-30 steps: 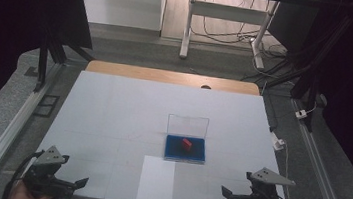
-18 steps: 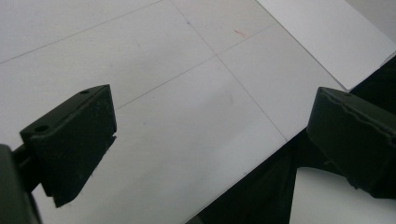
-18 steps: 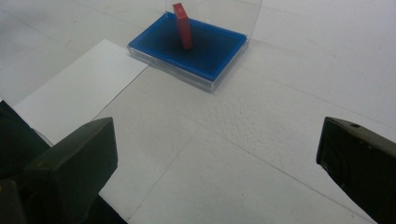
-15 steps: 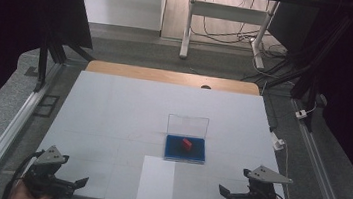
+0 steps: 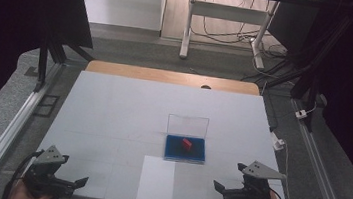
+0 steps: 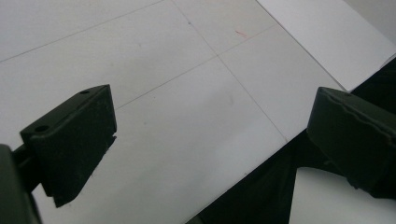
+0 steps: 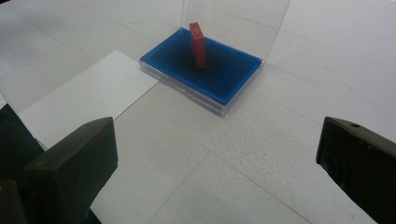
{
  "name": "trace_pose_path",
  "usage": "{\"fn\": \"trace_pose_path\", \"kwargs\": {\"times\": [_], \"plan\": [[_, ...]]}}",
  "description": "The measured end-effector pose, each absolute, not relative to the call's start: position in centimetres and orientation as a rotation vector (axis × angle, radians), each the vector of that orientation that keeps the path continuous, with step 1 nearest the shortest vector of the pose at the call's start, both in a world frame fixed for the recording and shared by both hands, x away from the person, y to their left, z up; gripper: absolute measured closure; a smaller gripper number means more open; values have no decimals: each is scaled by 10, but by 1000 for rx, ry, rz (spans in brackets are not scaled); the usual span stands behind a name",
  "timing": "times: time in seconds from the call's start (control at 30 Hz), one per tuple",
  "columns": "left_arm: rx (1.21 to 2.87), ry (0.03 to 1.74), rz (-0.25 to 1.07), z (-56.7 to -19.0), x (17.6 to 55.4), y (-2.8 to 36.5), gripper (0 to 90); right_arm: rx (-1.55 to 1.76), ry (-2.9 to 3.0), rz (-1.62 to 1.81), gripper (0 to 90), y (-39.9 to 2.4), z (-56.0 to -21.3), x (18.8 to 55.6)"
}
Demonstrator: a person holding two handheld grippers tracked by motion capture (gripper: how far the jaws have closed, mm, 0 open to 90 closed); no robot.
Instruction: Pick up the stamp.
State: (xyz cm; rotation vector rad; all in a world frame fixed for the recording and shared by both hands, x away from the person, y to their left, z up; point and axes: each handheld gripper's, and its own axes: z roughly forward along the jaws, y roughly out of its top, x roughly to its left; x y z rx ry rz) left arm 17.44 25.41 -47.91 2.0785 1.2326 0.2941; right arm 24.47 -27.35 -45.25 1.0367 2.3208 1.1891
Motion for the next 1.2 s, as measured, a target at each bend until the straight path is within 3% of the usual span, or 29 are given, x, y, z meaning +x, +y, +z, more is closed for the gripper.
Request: {"fn": "trace_pose_path", "kwargs": {"times": [1.2], "plan": [[2071, 1241, 289, -479, 175, 255, 22, 1006, 2433, 1152, 0, -225, -460, 291]]}}
